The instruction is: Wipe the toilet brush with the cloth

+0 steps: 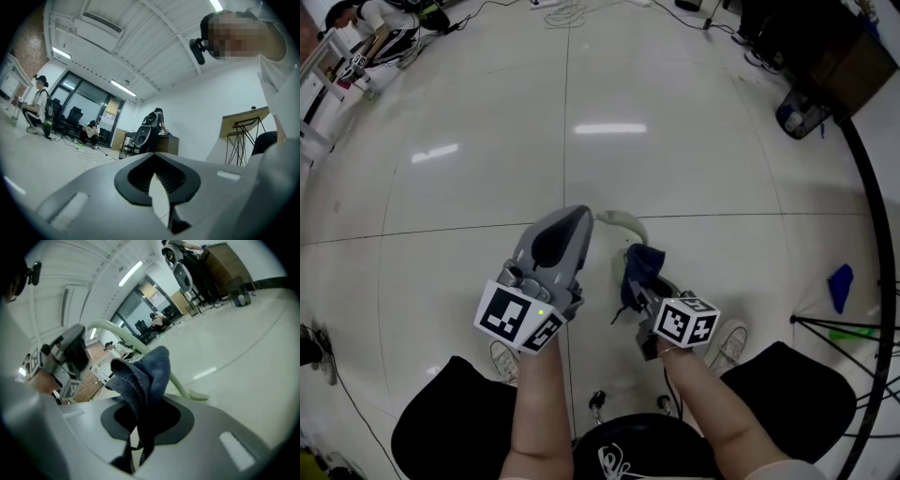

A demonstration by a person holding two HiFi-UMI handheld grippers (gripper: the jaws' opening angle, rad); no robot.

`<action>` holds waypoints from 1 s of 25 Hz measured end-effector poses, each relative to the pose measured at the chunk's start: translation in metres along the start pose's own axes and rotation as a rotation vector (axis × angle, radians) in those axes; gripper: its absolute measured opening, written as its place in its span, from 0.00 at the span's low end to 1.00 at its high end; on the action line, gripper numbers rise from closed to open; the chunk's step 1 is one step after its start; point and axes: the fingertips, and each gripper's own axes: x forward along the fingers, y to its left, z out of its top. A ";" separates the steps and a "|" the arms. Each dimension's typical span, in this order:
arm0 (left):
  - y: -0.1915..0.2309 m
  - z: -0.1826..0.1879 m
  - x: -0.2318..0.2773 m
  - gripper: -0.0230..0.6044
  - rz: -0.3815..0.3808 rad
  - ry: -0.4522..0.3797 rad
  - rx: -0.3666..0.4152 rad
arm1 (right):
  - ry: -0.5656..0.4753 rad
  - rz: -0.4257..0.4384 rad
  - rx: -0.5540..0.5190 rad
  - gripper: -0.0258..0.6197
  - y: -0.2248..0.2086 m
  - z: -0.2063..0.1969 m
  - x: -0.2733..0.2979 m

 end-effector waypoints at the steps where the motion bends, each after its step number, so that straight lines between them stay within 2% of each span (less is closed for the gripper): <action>1: -0.001 0.004 -0.006 0.05 0.020 -0.021 -0.005 | -0.051 0.038 -0.044 0.14 0.019 0.019 -0.010; 4: -0.003 0.023 -0.026 0.05 0.078 -0.059 0.005 | -0.221 0.160 -0.199 0.14 0.092 0.081 -0.046; 7: -0.012 0.047 -0.049 0.05 0.123 -0.093 -0.002 | -0.341 0.187 -0.324 0.14 0.139 0.122 -0.089; 10: -0.028 0.061 -0.064 0.05 0.174 -0.067 0.049 | -0.419 0.107 -0.464 0.14 0.143 0.152 -0.128; 12: -0.038 0.065 -0.069 0.05 0.215 -0.042 0.079 | -0.456 0.015 -0.574 0.14 0.129 0.166 -0.153; 14: -0.047 0.068 -0.072 0.05 0.241 -0.046 0.075 | -0.487 -0.083 -0.647 0.14 0.110 0.176 -0.178; 17: -0.057 0.062 -0.081 0.04 0.280 -0.019 0.104 | -0.505 -0.161 -0.636 0.14 0.085 0.178 -0.198; 20: -0.069 0.049 -0.086 0.04 0.294 0.023 0.129 | -0.476 -0.155 -0.614 0.14 0.080 0.171 -0.201; 25: -0.072 0.048 -0.093 0.04 0.307 0.012 0.116 | -0.442 -0.127 -0.682 0.13 0.096 0.159 -0.193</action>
